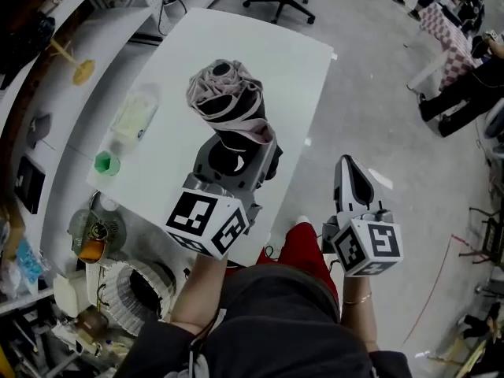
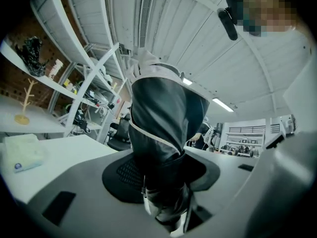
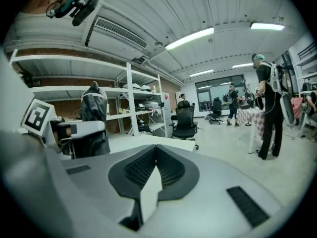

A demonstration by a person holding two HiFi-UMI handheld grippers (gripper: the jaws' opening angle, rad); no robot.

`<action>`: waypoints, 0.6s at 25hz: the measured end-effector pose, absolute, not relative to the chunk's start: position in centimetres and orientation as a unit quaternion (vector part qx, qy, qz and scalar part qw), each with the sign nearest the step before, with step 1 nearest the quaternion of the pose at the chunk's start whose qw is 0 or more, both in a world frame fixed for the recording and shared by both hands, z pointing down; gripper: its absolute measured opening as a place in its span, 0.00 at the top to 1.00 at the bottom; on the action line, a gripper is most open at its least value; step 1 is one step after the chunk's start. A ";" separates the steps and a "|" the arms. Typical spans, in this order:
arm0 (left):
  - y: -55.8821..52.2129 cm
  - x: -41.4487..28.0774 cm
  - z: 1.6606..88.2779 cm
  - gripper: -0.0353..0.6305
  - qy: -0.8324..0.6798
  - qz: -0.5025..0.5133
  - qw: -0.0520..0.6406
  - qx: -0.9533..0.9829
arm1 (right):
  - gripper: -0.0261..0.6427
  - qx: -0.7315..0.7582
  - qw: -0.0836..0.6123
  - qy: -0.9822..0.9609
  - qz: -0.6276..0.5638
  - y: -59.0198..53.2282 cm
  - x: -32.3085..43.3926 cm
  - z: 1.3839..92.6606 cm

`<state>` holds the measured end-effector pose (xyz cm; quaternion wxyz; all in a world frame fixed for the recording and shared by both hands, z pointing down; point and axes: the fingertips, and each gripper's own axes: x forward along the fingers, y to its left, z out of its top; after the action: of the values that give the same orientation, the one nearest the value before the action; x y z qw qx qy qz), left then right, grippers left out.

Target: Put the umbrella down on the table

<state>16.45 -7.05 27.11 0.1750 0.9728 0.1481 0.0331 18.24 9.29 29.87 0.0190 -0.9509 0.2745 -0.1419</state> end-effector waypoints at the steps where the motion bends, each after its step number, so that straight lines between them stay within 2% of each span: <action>1: -7.8 16.2 27.0 0.65 0.135 0.032 0.172 0.975 | 0.93 -0.945 0.020 0.291 -0.147 8.3 18.6 30.0; 15: -17.1 10.8 28.7 0.65 -0.138 0.040 0.146 0.979 | 0.93 -0.832 0.015 0.527 -0.172 -5.1 22.5 32.2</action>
<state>10.78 -17.08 28.68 0.1461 0.9787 -0.1385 0.0401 22.54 -5.05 32.20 0.0149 -0.8321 0.5271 -0.1721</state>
